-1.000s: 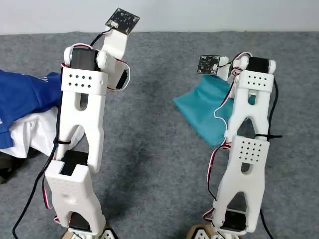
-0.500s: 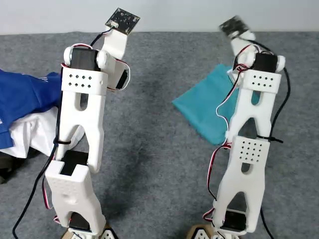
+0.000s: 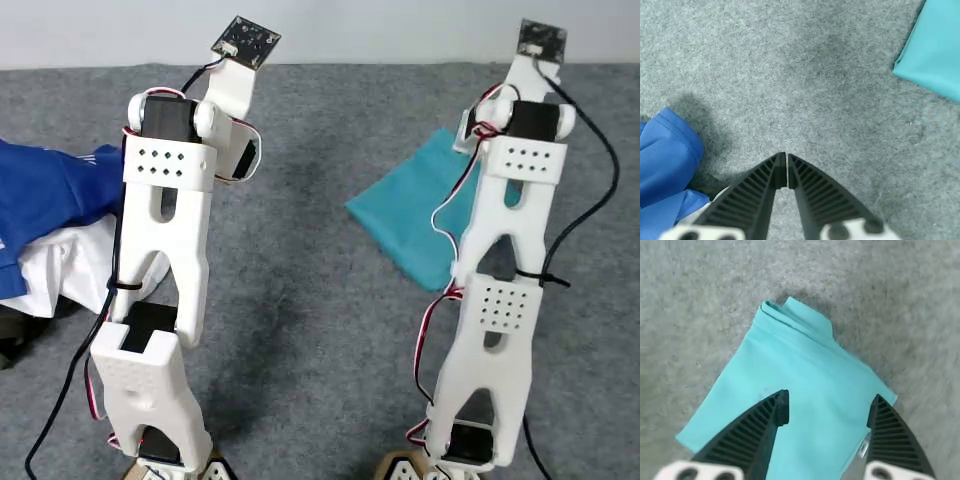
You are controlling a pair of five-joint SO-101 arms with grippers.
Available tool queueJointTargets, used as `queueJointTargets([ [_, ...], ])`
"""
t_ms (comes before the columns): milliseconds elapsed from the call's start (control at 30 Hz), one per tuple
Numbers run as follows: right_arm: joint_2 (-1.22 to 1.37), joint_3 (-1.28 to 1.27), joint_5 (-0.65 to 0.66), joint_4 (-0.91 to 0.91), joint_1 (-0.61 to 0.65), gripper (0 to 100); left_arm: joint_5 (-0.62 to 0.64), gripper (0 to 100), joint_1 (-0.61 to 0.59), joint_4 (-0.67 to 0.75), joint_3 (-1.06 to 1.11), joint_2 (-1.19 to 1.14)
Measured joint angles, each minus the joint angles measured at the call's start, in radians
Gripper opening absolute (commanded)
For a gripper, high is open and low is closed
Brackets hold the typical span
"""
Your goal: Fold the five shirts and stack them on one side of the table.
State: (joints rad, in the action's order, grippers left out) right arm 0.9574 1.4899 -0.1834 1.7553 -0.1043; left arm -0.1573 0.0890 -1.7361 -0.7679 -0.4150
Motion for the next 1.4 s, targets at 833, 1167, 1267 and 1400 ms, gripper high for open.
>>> queueJointTargets([
  [833, 0.117, -0.494, -0.384, -0.287, 0.041, 37.9, 0.000, 2, 0.000, 0.000, 0.000, 0.000],
  [1167, 0.132, -0.482, -0.345, -0.275, 0.031, 4.1, 0.000, 2, 0.000, 0.000, 0.000, 0.000],
  [1267, 0.135, -0.454, -0.298, -0.232, 0.023, 0.9, 0.000, 2, 0.000, 0.000, 0.000, 0.000],
  [1400, 0.161, -0.342, -0.198, -0.126, 0.005, 0.9, 0.000, 2, 0.000, 0.000, 0.000, 0.000],
])
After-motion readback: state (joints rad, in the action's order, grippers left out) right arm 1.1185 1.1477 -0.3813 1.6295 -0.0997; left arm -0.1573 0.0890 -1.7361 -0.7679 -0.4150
